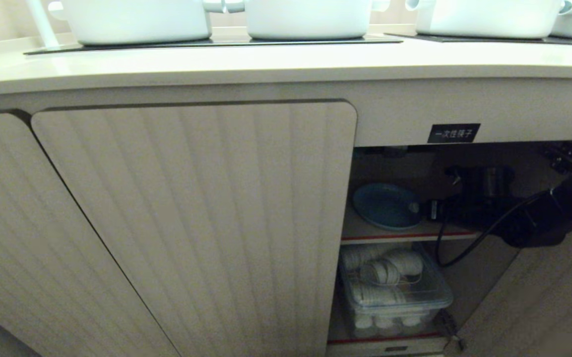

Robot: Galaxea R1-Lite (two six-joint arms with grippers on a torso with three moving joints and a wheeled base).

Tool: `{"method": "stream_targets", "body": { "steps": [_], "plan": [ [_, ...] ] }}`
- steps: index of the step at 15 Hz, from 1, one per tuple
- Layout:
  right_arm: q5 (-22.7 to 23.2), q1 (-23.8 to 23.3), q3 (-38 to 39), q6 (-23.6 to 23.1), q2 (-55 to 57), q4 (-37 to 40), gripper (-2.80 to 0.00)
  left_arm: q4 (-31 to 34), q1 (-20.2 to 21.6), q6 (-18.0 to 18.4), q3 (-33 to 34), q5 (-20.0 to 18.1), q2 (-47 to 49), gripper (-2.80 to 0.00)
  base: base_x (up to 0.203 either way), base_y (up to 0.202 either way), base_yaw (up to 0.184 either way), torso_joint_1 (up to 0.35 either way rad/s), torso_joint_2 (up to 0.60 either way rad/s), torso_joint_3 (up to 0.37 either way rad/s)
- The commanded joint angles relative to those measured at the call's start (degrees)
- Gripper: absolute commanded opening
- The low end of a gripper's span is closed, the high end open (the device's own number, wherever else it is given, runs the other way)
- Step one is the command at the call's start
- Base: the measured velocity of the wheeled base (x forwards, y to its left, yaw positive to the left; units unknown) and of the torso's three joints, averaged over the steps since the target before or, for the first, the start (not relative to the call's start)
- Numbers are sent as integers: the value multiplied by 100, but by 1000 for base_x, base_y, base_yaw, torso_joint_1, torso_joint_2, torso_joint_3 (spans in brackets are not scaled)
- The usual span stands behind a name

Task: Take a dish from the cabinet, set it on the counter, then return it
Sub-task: Take the plate from the cabinet

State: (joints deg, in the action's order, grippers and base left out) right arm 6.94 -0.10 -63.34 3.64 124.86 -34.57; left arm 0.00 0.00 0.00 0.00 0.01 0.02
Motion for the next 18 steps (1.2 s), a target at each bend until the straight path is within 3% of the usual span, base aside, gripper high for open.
{"method": "stream_targets", "body": {
  "steps": [1, 18],
  "plan": [
    [9, 1, -194, 5, 65, 96, 0, 0, 0, 0, 0, 8, -2, -280, 0, 0, 0, 0, 0, 0],
    [9, 6, -416, 128, 193, 714, 0, 0, 0, 0, 0, -1, -2, -280, 0, 0, 0, 0, 0, 0]
  ]
}}
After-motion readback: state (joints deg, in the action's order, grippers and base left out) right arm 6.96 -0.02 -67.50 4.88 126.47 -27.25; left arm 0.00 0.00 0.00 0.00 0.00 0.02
